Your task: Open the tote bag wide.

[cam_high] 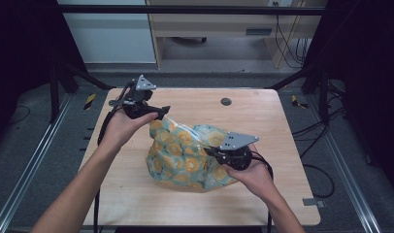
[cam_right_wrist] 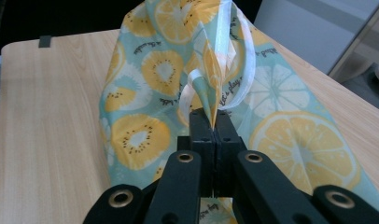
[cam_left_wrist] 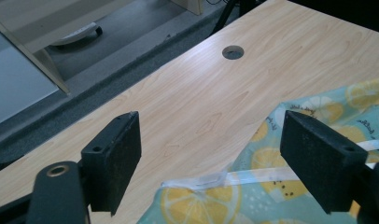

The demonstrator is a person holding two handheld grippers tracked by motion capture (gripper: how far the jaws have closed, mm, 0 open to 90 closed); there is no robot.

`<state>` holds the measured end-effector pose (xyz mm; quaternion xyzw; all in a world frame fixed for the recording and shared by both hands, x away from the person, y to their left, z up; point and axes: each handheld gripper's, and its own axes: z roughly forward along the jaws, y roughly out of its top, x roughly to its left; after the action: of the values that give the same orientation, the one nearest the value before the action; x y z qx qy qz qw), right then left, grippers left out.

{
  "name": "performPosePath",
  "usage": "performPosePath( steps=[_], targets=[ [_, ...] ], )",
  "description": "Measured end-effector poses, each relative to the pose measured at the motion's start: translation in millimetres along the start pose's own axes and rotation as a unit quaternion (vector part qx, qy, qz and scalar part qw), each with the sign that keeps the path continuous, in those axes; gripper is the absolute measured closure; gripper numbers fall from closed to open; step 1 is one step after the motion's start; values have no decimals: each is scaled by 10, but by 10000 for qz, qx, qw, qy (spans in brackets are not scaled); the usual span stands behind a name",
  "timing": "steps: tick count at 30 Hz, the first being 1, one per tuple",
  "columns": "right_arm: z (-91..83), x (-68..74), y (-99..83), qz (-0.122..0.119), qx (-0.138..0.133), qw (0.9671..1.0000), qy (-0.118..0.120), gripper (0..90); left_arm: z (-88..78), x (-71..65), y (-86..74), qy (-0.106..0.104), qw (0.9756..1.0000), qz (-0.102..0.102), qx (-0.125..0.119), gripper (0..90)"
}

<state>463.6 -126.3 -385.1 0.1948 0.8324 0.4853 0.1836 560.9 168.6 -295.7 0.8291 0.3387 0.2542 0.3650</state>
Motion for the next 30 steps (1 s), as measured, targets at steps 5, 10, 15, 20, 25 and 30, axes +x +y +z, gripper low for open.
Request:
performPosePath(
  steps=[5,10,15,20,25,30],
  targets=[
    [-1,89,-39,-74,17,9999,147,897,-10,-114,-38,-53,9999,86,51,184],
    [20,181,-84,-192,86,9994,279,897,-16,-201,-85,-14,9998,170,125,164],
    [41,237,-118,-278,159,9988,370,897,-4,-236,-113,-37,9995,246,199,139],
    [55,252,-109,-312,141,9985,433,897,89,-269,-195,-241,9986,195,437,63],
    [62,255,-109,-328,157,9984,443,897,176,-298,-367,-607,9963,125,596,33],
    [68,242,-109,-320,161,9985,425,895,199,-357,-472,-813,9939,80,736,124]
  ],
)
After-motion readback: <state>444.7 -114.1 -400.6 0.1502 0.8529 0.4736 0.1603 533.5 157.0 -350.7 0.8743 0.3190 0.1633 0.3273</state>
